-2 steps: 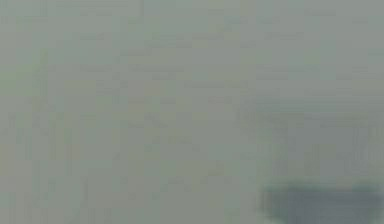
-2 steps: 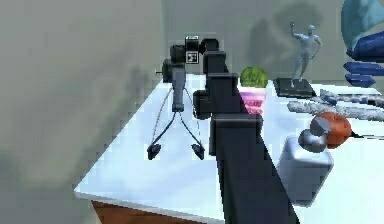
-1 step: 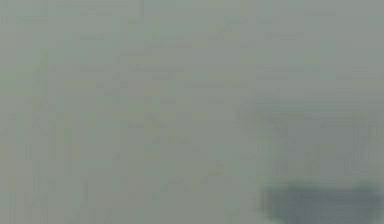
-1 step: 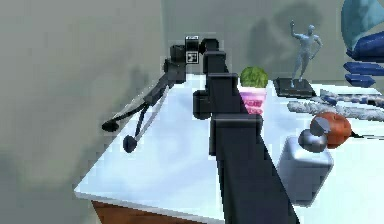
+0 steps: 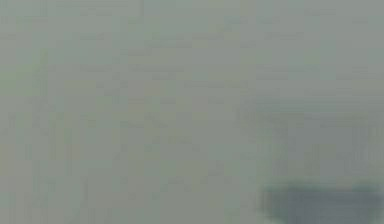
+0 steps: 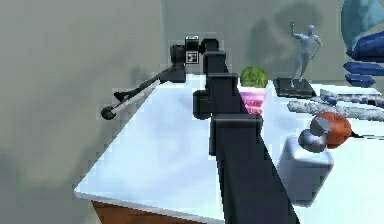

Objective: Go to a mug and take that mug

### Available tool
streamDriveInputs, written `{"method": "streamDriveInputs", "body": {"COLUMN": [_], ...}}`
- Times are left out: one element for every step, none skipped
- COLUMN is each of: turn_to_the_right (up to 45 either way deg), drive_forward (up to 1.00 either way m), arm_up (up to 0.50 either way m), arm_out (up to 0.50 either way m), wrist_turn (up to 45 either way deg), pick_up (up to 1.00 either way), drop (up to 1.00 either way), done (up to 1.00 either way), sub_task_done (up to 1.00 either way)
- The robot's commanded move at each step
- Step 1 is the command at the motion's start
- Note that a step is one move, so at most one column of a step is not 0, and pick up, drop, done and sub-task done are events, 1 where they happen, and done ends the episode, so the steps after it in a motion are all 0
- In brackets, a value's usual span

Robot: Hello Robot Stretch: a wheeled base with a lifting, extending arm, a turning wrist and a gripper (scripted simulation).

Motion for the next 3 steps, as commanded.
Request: {"method": "streamDriveInputs", "body": {"turn_to_the_right": [0.0,0.0,0.0], "drive_forward": [0.0,0.0,0.0], "arm_up": [0.0,0.0,0.0], "arm_out": [0.0,0.0,0.0], "wrist_turn": [45.0,45.0,27.0], "pick_up": [0.0,0.0,0.0], "drop": [0.0,0.0,0.0], "done": [0.0,0.0,0.0], "sub_task_done": [0.0,0.0,0.0]}}
